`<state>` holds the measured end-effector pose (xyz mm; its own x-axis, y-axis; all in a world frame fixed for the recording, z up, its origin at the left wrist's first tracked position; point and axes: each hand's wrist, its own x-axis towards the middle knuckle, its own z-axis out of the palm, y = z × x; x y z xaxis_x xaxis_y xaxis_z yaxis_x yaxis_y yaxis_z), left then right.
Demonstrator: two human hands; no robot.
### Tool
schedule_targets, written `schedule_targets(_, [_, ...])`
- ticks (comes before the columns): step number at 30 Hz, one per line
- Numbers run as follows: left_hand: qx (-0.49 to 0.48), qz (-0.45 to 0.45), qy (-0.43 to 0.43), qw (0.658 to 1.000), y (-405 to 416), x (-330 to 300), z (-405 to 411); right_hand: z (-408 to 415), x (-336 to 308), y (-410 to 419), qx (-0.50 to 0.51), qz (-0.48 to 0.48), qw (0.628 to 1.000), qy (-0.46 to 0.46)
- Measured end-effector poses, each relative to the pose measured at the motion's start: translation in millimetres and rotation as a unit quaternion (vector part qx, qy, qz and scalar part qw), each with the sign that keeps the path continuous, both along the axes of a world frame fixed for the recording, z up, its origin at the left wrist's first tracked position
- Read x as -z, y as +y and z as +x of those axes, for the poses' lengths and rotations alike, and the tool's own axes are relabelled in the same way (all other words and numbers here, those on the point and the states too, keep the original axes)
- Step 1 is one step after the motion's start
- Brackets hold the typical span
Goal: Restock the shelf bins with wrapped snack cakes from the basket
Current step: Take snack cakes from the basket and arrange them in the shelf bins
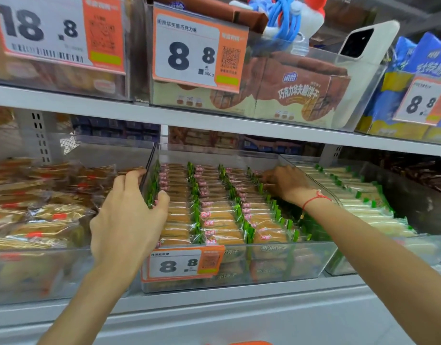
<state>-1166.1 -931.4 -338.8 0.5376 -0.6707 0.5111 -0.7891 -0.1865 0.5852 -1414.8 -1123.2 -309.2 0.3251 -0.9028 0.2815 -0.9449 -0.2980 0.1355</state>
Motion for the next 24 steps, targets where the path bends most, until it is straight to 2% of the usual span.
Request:
schedule_targets(4, [0.001,-0.001,-0.001,1.000,1,0,-1,2,4,1,0.010,0.000,1.000,0.024])
schedule_targets(8, [0.002,0.003,0.005,1.000,1,-3,-1,0,-5,15,0.020,0.071,0.997,0.031])
schedule_targets(10, [0.006,0.004,0.015,1.000,2,-4,-1,-7,-9,29,0.009,0.088,0.996,0.025])
schedule_targets(15, [0.036,-0.036,0.016,0.999,6,-6,-3,-23,-21,84,-0.053,0.062,0.996,-0.036])
schedule_targets(19, [0.102,-0.119,-0.046,0.987,15,-4,-3,-27,-27,138,-0.106,0.054,0.983,-0.140])
schedule_targets(24, [0.175,-0.157,-0.147,0.961,53,3,-17,-20,-4,206,-0.189,0.097,0.962,-0.169])
